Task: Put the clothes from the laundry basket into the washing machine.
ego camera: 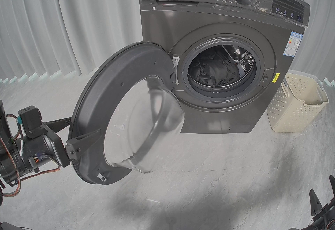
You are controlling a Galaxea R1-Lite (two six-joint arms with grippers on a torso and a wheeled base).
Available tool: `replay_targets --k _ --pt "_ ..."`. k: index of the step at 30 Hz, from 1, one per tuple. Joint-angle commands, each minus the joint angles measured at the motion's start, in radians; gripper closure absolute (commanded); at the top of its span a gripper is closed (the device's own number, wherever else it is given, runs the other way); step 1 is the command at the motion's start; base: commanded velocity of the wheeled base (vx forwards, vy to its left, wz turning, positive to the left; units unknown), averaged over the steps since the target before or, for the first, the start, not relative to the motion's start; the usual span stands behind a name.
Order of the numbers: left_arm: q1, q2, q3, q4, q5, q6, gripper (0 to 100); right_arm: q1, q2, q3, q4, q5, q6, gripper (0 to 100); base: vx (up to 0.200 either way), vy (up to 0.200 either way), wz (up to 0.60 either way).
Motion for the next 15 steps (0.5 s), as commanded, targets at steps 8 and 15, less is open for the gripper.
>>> replay_targets --k 8,15 --pt "-0.021 -0.073 0.018 -0.007 -0.001 0.000 0 0.001 -0.016 0.018 0.000 0.002 -0.001 0 0.000 0.000 0.00" --pt "-0.065 -0.007 -0.036 -0.001 0.002 0.005 0 0.001 -0.016 0.018 0.000 0.000 -0.001 0 0.000 0.000 0.00"
